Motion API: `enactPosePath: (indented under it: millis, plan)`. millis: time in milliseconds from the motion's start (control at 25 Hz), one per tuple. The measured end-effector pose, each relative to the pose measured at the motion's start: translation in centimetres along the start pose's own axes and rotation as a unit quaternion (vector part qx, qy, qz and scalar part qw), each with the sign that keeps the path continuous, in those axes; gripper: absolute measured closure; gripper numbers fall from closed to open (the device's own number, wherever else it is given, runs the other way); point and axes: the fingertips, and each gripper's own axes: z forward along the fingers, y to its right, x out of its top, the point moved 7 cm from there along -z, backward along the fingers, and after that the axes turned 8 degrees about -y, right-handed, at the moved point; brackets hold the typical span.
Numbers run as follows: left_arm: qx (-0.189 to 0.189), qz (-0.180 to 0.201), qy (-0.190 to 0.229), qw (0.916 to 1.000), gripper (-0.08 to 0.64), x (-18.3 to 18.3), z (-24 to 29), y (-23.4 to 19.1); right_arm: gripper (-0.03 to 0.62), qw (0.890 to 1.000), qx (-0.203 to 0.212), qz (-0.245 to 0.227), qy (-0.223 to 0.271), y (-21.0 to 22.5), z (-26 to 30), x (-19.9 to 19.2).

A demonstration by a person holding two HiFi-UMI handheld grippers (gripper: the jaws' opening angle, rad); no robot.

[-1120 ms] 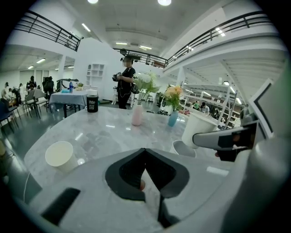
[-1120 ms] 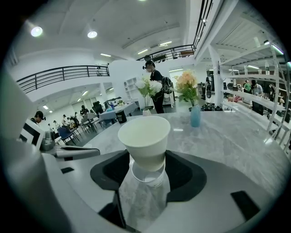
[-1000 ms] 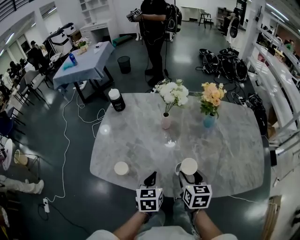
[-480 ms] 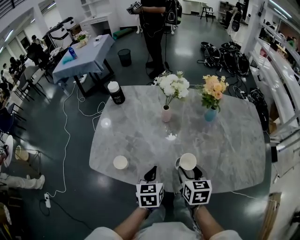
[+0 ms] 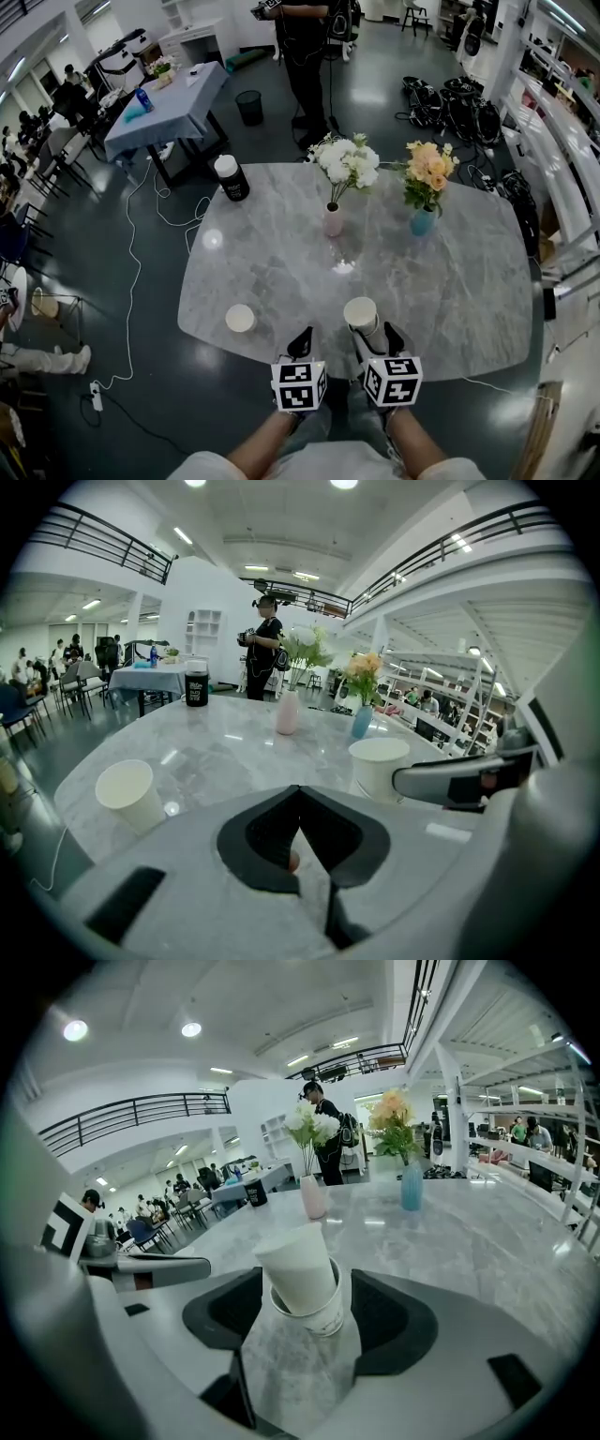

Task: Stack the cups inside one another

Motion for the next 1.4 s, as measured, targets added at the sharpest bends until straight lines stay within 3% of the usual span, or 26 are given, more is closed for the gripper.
enactPosePath:
  millis: [720,1000,1200,1400]
  plan:
    - [0.004,-0.007,-0.002,1.0,0.565,-0.1,0.3,0.5,0.347,1.0,-0.003,-0.011,0.0,0.8,-0.6,0.3]
    - [0.007,-0.008,0.002,0.9999,0.565,0.2,-0.1,0.7,0.353,1.0,-0.007,0.006,0.026,1.4,-1.6,1.2]
    - [0.009,-0.007,0.009,0.9999,0.565,0.9,-0.2,1.0,0.437,0.999,-0.023,0.007,0.047,2.2,-2.3,2.2]
    - [0.011,-0.008,0.02,0.9997,0.565,1.8,-0.3,1.4,0.482,0.998,-0.031,0.006,0.053,3.1,-2.8,3.1]
